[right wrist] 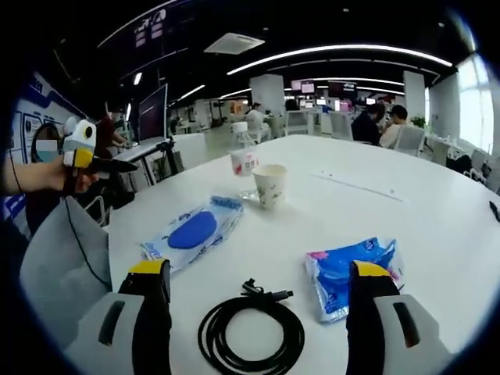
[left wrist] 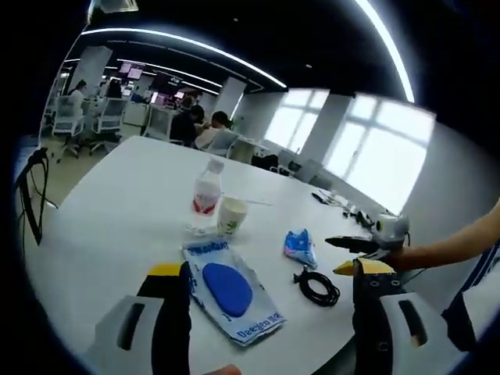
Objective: Arrange the tabletop items into an orderly group along one side of the table until the central work area is clear of visible clutter.
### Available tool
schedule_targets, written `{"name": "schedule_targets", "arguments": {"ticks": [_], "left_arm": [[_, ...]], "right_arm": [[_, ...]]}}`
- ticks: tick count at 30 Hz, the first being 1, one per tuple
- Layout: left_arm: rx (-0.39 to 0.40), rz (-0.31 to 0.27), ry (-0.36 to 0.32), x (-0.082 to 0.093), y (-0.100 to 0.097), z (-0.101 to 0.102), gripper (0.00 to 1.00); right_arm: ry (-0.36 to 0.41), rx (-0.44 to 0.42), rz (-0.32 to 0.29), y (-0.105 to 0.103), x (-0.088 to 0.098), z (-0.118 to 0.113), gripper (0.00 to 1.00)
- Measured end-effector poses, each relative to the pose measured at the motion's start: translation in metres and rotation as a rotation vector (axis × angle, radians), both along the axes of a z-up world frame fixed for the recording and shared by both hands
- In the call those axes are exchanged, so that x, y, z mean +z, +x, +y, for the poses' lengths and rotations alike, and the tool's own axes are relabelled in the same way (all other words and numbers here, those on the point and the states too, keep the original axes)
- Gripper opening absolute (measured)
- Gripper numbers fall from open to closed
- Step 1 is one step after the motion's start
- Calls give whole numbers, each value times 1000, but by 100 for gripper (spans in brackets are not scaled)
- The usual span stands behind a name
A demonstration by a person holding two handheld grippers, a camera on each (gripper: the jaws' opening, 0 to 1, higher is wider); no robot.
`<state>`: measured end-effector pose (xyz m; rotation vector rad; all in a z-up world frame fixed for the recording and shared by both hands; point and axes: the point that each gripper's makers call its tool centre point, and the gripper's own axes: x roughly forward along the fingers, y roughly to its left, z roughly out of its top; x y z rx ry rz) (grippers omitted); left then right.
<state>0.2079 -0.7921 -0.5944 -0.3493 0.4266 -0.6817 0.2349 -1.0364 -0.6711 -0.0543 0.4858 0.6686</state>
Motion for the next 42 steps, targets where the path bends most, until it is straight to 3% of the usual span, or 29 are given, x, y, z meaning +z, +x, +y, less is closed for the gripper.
{"name": "schedule_targets", "arguments": {"ticks": [4, 11, 18, 32, 37, 42], "left_arm": [[-23, 3, 4, 4, 1, -1, 83], [-52, 23, 12, 0, 7, -4, 83], [-102, 32, 13, -3, 0, -12, 83], [-129, 36, 7, -7, -11, 0, 82], [-161, 16, 47, -7, -14, 3, 81], [-165, 18, 31, 4, -8, 2, 81]], "right_arm": [[23, -28, -11, 2, 4, 0, 92], [7, -30, 19, -2, -5, 0, 92], [3, -37, 31, -6, -6, 5, 91], [0, -90, 16, -17, -5, 8, 89], [12, -105, -1, -17, -4, 9, 89], [11, -116, 3, -15, -1, 5, 87]]}}
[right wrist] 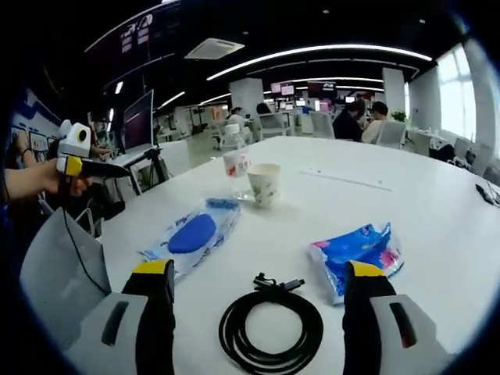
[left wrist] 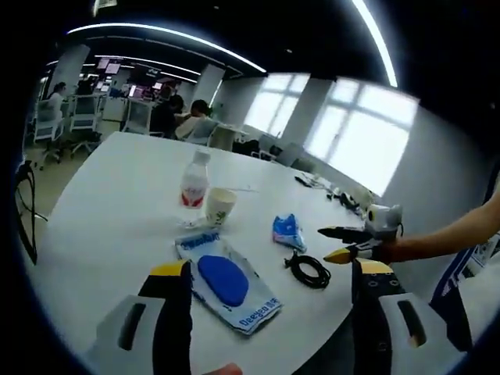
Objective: Arrange the tabletop items into an orderly group along one side of the table until the central work area is clear of visible clutter.
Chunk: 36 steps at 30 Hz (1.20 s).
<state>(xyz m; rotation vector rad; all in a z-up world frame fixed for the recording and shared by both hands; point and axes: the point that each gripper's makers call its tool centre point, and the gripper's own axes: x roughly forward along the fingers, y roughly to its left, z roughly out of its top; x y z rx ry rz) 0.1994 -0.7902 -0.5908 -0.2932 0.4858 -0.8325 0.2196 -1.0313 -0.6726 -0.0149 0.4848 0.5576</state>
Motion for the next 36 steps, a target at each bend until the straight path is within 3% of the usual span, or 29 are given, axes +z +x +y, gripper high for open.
{"name": "schedule_targets", "arguments": {"ticks": [4, 8, 18, 22, 28, 36], "left_arm": [[-12, -19, 18, 3, 9, -6, 81], [7, -17, -11, 3, 12, -16, 82], [9, 37, -31, -14, 10, -43, 84], [-17, 47, 7, -18, 7, -53, 84], [0, 32, -14, -8, 8, -57, 84], [40, 30, -19, -8, 5, -53, 84]], "right_arm": [[17, -9, -14, 5, 5, -4, 87], [16, 3, -12, 6, 3, -9, 87], [23, -1, 2, 2, -1, -37, 87], [38, -17, 1, -1, -3, -47, 87], [42, -23, 13, -3, -11, -62, 86], [82, -33, 5, 2, -14, -67, 86]]}}
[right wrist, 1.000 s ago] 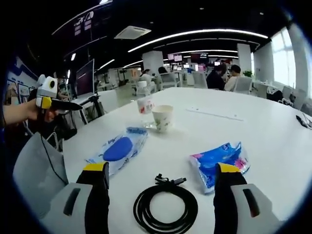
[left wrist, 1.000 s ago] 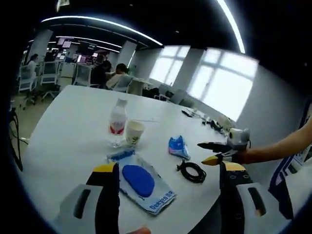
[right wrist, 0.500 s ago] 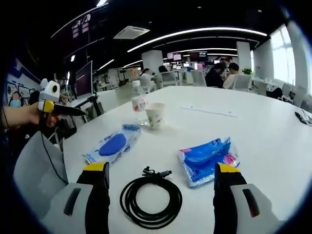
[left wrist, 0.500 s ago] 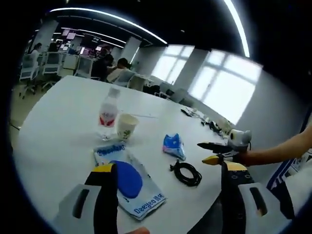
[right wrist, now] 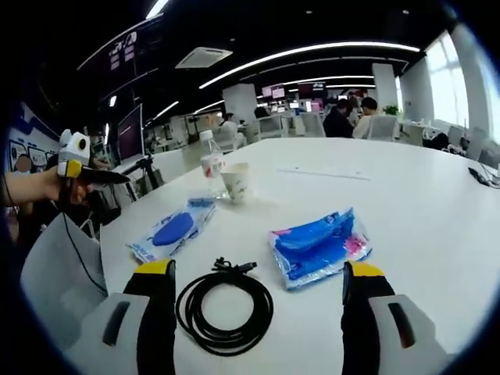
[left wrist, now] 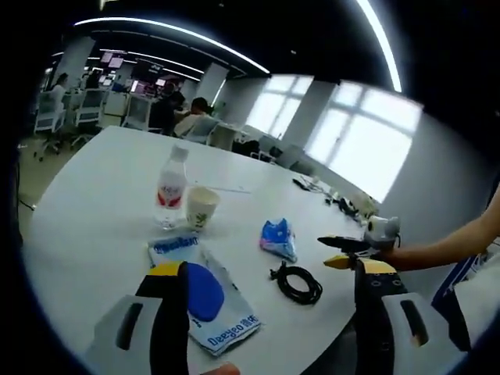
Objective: Arrange the tabletop items into an orderly group along one side of the table until the central work area is clear of visible clutter.
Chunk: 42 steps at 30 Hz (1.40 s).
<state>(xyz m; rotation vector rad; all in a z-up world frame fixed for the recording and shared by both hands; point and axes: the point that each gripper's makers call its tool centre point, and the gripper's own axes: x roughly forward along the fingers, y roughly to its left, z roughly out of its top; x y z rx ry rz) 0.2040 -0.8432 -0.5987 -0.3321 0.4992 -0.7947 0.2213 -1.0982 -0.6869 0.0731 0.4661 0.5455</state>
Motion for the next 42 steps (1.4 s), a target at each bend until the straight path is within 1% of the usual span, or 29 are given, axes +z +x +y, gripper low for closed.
{"name": "schedule_targets", "arguments": {"ticks": [4, 7, 10, 13, 15, 20, 25, 29, 32, 36, 42], "left_arm": [[23, 9, 2, 2, 2, 2, 84], [38, -2, 10, 6, 3, 2, 84], [47, 4, 17, 5, 5, 4, 83], [61, -7, 17, 8, 8, 7, 83], [68, -11, 11, 11, 10, 11, 83], [87, -15, 17, 11, 11, 21, 82], [86, -11, 1, 10, 9, 26, 82], [82, -14, 17, 9, 8, 26, 83], [81, -10, 25, 9, 11, 25, 85], [64, -15, 42, 9, 12, 21, 86], [57, -6, 44, 6, 13, 13, 86]], "right_arm": [[13, 4, 10, 0, -4, 1, 86], [15, 19, 13, 1, -5, 3, 86], [23, 23, 16, 2, -7, 5, 86], [8, 57, 34, -1, -12, 11, 86], [-23, 93, 47, -3, -13, 15, 86], [-23, 97, 49, 1, -10, 20, 86], [-27, 123, 58, -2, -12, 31, 86], [-18, 126, 54, -1, -10, 34, 86], [-8, 125, 44, 0, -7, 34, 87], [-9, 112, 37, 2, -5, 28, 88], [-8, 101, 31, -1, -2, 18, 88]]}}
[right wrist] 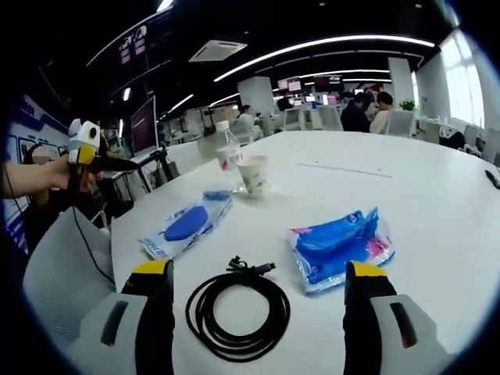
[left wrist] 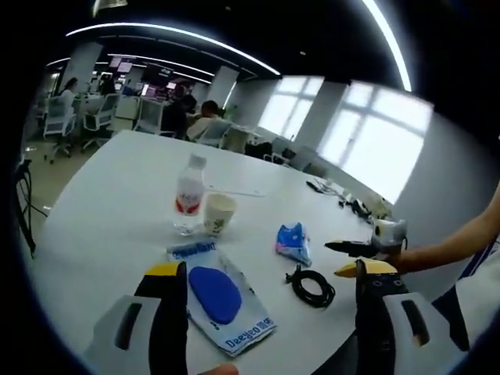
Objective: Arrange the tabletop items into an orderly group along one side of the table until the central work area is clear of visible clutter.
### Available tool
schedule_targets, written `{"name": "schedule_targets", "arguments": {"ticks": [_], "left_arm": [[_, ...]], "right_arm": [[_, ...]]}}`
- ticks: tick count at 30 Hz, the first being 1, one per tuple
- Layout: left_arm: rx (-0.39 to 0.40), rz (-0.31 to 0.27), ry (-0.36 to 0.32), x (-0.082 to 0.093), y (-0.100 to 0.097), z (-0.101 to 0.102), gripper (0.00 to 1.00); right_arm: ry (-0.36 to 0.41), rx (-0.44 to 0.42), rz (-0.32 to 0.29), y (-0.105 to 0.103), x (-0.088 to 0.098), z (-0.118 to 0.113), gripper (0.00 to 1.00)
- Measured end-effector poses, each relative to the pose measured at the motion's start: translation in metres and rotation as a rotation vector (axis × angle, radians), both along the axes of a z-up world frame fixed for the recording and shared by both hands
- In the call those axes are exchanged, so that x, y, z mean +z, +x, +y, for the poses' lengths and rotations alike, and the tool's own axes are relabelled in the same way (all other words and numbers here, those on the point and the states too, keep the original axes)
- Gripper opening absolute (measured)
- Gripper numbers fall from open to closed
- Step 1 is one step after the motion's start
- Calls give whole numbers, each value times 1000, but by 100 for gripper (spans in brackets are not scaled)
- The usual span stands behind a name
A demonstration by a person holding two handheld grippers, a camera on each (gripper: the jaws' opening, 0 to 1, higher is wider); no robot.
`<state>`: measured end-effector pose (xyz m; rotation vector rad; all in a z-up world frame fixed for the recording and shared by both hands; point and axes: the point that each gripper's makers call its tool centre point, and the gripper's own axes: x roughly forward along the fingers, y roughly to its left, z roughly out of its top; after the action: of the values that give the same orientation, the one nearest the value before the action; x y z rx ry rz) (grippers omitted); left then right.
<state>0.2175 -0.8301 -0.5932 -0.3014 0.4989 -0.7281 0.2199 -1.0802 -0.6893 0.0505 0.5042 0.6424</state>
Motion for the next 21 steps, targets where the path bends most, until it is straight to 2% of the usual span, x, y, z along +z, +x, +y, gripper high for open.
{"name": "schedule_targets", "arguments": {"ticks": [6, 10, 14, 19, 21], "left_arm": [[-16, 1, 2, 1, 0, -9, 86], [-33, 5, 29, -1, -1, -12, 86], [-10, 14, 4, 2, 0, -12, 86], [-11, 6, 40, 2, -7, -10, 86], [16, 7, 25, 2, -7, -5, 85]], "right_arm": [[10, -25, -9, -2, 3, -12, 89], [27, -54, -10, -3, 2, -20, 89], [29, -58, -1, -10, -3, -23, 88], [13, -41, 32, -18, -12, -28, 88], [8, -38, 37, -16, -12, -29, 88]]}}
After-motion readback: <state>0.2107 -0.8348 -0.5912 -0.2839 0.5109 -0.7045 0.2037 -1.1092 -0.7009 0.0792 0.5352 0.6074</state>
